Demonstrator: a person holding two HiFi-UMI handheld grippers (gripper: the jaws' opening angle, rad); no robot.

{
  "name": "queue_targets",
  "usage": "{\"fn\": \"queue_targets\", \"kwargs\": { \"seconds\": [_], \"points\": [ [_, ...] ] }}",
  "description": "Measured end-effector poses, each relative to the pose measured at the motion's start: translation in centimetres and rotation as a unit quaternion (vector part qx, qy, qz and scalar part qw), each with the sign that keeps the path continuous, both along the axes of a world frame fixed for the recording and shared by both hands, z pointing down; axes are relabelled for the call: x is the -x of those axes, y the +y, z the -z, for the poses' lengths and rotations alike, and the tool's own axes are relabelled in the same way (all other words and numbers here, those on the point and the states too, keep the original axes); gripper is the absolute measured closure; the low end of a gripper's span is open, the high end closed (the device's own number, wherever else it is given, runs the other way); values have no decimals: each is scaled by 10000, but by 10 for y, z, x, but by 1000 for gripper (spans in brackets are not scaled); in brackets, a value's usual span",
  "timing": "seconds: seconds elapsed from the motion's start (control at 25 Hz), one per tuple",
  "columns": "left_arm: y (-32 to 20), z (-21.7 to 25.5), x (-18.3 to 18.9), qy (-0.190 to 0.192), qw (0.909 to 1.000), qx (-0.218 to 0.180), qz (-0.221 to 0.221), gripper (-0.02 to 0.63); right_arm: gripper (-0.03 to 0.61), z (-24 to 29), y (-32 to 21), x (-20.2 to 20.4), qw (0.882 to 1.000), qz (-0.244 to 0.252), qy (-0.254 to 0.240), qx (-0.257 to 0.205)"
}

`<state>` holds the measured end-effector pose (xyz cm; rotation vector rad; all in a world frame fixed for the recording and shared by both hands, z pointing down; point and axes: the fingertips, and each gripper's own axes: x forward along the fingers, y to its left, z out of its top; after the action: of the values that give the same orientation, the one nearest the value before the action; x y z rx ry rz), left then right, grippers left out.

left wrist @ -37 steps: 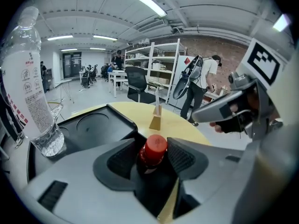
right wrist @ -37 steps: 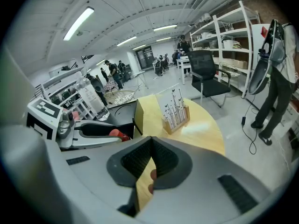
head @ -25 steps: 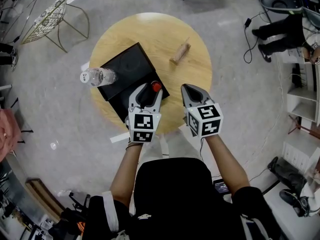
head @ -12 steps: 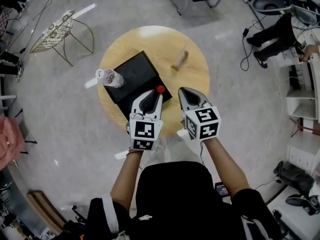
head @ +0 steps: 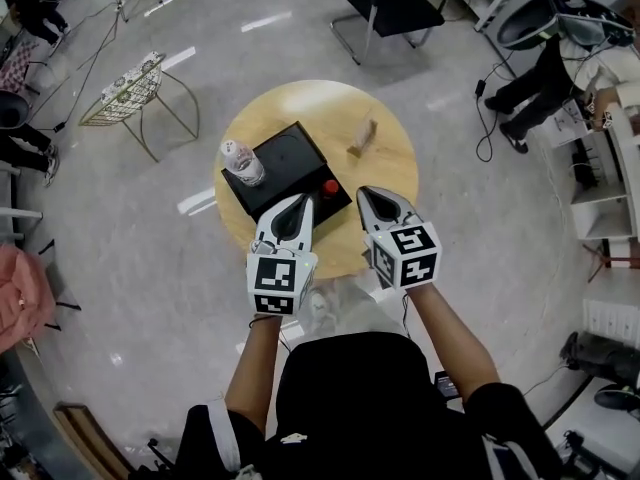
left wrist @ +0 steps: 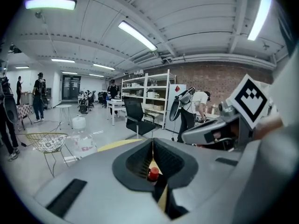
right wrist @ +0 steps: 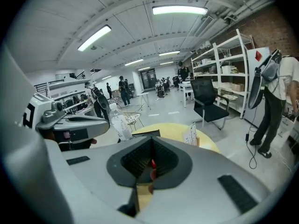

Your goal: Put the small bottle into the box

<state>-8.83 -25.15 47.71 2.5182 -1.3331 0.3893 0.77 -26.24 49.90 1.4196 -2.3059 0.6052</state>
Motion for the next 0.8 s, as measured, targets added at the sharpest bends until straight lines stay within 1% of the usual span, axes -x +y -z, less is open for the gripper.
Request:
{"fn": "queue_targets", "kwargs": {
  "seconds": [0.24, 0.4, 0.56, 0.8],
  "points": [
    [28, 45, 19, 275, 9984, -456, 186, 601, 577, 28, 26, 12, 9995, -11, -22, -315],
    [49, 63, 30, 234, 9974, -635, 229, 601, 577, 43, 46, 19, 9988, -29, -44, -492],
    [72, 74, 39, 281, 9964, -765, 223, 601, 577, 55, 66, 25, 9976, -66, -54, -686],
    [102, 97, 42, 262, 9947, -979, 178, 601, 577, 80, 91, 25, 9951, -125, -52, -982]
  ]
}}
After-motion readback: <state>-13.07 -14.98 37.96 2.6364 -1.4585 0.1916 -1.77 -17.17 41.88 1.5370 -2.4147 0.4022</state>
